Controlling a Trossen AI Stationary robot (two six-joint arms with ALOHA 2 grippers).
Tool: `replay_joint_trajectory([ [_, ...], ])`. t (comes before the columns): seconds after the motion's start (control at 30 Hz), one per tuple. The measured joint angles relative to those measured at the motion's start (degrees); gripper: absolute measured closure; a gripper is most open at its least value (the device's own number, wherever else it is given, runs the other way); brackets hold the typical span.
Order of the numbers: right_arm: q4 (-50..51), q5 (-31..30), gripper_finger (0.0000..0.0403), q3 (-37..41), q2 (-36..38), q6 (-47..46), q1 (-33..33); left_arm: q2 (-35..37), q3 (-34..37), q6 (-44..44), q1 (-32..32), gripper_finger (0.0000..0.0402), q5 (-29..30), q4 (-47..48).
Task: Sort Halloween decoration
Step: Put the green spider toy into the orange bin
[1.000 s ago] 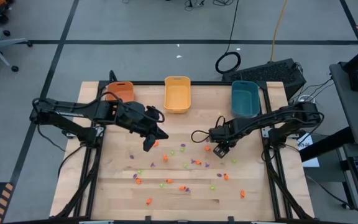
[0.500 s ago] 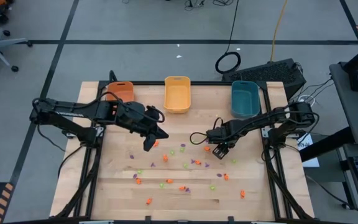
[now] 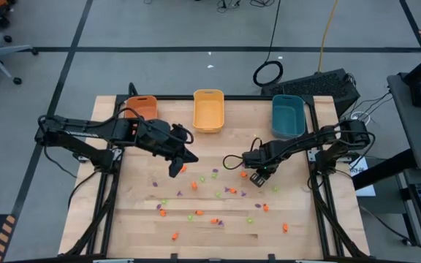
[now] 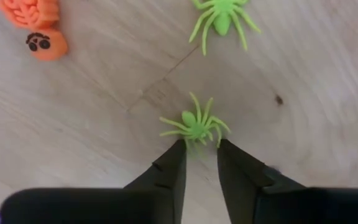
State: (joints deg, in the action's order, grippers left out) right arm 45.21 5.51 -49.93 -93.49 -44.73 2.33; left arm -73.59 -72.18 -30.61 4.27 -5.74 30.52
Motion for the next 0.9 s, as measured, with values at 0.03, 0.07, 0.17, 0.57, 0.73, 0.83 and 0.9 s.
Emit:
replay_joint_trajectory([
  [0.03,0.0,0.1,0.0341,0.0,0.0,0.0,0.0,0.0,0.0,0.0,0.0,0.0402,0.0,0.0],
  [0.07,0.0,0.1,0.0346,0.0,0.0,0.0,0.0,0.0,0.0,0.0,0.0,0.0402,0.1,0.0],
  [0.17,0.0,0.2,0.0362,0.0,0.0,0.0,0.0,0.0,0.0,0.0,0.0,0.0402,0.2,0.0],
  [0.57,-0.2,0.8,0.0402,0.1,0.3,0.1,0.0,0.0,0.0,2.5,0.0,0.0402,0.5,0.0],
  [0.73,-0.1,3.0,0.0403,0.0,2.1,0.5,0.1,0.0,0.0,2.6,0.0,0.0402,0.7,0.0],
  [0.83,-0.4,3.6,0.0403,-0.1,4.3,0.6,0.1,0.0,0.0,2.6,0.0,0.0402,1.0,0.0],
  [0.9,-0.4,4.0,0.0403,-0.1,5.4,0.9,0.1,0.0,0.0,2.6,0.0,0.0402,1.5,0.0],
])
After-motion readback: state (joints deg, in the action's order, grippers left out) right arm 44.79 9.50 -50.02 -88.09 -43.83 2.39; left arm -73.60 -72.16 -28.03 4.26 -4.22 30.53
